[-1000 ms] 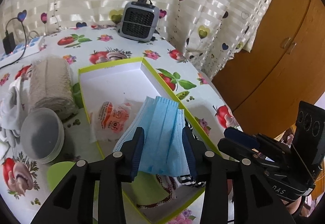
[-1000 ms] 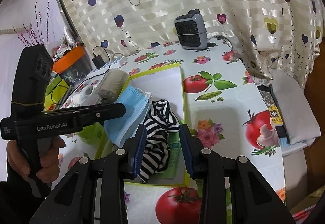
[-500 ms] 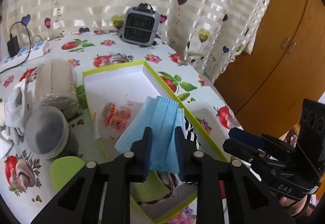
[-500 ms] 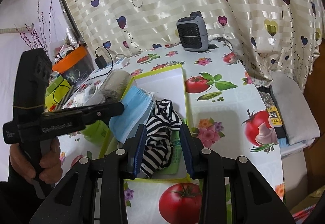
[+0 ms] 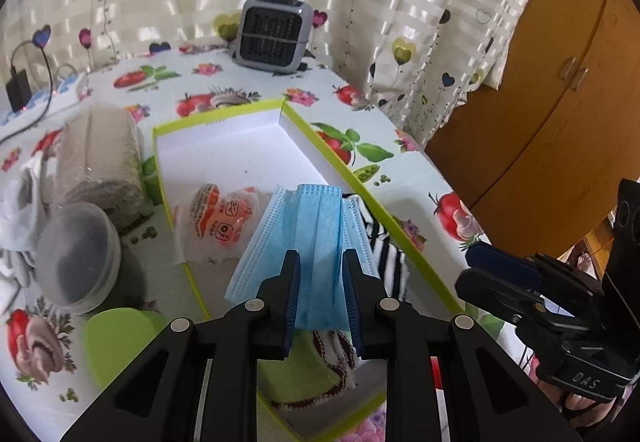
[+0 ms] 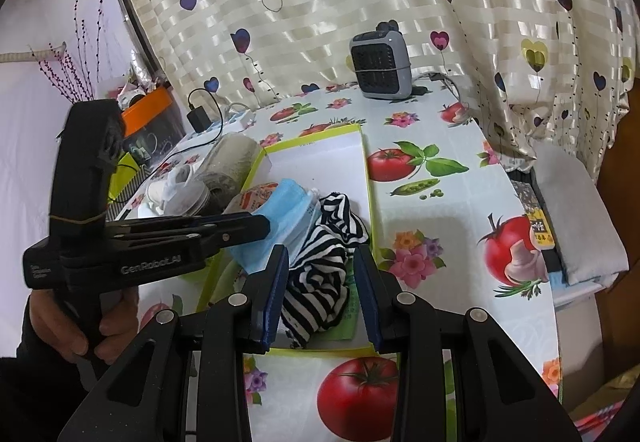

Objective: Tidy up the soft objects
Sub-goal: 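Lower the mask and striped sock into the box and open both tools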

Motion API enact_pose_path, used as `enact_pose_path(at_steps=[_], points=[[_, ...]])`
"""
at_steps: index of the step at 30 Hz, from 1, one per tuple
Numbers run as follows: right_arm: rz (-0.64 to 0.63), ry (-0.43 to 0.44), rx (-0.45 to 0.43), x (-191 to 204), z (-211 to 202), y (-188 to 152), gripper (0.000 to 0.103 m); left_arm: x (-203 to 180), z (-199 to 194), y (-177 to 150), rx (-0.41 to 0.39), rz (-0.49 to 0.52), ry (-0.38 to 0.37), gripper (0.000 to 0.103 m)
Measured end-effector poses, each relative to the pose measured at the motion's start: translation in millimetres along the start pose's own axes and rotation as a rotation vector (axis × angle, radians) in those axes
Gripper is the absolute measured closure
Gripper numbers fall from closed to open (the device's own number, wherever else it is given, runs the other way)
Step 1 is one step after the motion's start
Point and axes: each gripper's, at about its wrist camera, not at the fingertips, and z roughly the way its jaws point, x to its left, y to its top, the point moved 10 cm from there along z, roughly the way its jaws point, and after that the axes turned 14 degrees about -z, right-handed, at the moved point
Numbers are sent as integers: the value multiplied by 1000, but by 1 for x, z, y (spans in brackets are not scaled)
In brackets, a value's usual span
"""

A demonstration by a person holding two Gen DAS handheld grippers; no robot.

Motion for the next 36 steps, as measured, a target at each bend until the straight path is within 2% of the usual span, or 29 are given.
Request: enact_pose_path(at_steps=[13,20,36], points=[[-60,-22,-31,24,-20,11,68,-7,-56,-6,-96,32,18,80],[-104,-8,-35,43,-24,12,68,3,-80,-13,-129,11,36,80],[-169,21,-48,74,-20,18,67,36,-109,-26,-169,-50,87,80]])
